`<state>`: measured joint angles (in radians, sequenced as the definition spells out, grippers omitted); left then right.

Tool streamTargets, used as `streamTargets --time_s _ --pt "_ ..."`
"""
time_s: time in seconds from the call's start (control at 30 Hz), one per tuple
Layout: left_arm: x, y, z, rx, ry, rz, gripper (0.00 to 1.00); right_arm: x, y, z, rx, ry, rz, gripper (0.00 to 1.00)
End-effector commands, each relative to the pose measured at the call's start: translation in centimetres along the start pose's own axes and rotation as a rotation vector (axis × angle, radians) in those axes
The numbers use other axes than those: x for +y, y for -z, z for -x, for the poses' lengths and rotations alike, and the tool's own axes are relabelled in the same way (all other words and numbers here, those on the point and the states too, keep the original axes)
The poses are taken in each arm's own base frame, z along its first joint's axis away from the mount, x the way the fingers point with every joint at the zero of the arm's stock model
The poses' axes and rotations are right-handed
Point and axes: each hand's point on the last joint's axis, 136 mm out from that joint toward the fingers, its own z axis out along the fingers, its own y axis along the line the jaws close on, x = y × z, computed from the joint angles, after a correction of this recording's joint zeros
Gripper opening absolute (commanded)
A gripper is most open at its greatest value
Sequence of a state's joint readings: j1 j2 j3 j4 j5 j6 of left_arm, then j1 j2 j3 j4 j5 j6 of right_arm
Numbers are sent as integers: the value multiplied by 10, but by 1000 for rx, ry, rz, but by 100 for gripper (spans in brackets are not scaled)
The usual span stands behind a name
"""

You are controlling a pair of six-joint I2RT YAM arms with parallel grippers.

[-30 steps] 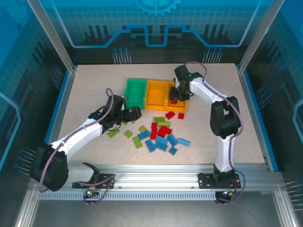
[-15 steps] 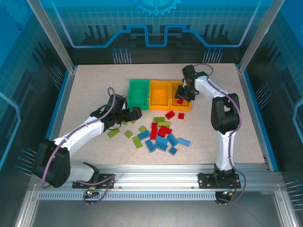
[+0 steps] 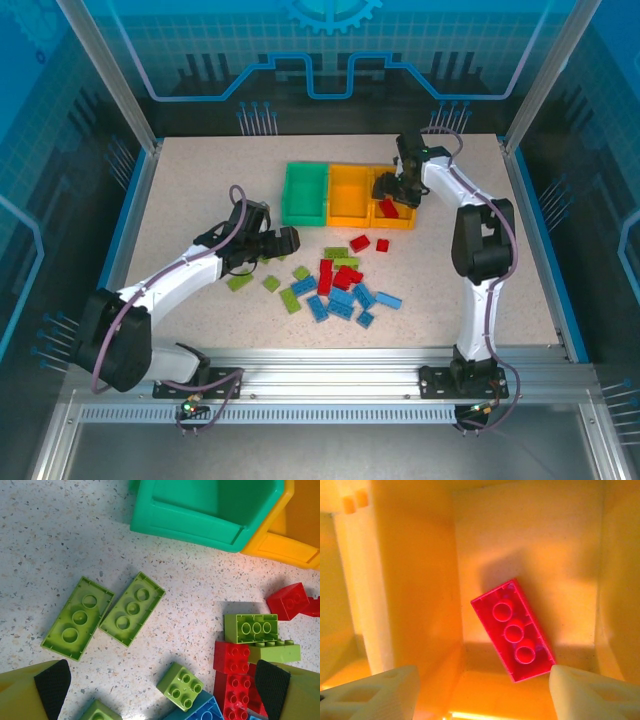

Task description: Sort the legos into containers by color

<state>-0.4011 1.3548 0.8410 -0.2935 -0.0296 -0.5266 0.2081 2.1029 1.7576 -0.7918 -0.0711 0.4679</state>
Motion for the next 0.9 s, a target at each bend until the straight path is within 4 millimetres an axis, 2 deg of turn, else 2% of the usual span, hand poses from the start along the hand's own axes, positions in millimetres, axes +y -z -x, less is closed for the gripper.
streamTargets --time_s 0.0,0.1,0.17,0.3,0.43,0.63,0.87 --pt "-1 4 3 -13 17 -11 99 22 28 -13 -28 97 40 72" --pt "-3 6 5 -21 -1 -21 99 25 45 -34 -11 103 34 73" --pt "-4 6 5 -24 -17 -23 99 19 50 -54 19 90 5 73" --pt "-6 3 4 -22 -36 -27 99 -4 40 -99 92 35 -59 69" --pt "-7 -1 0 -10 -45 -27 99 -5 24 -127 133 33 -77 67" --pt "-8 -1 -2 -6 -43 -32 99 -10 -1 -138 153 32 -139 67" --pt "-6 -2 -5 0 -42 -25 99 -11 -18 -127 139 25 -159 66"
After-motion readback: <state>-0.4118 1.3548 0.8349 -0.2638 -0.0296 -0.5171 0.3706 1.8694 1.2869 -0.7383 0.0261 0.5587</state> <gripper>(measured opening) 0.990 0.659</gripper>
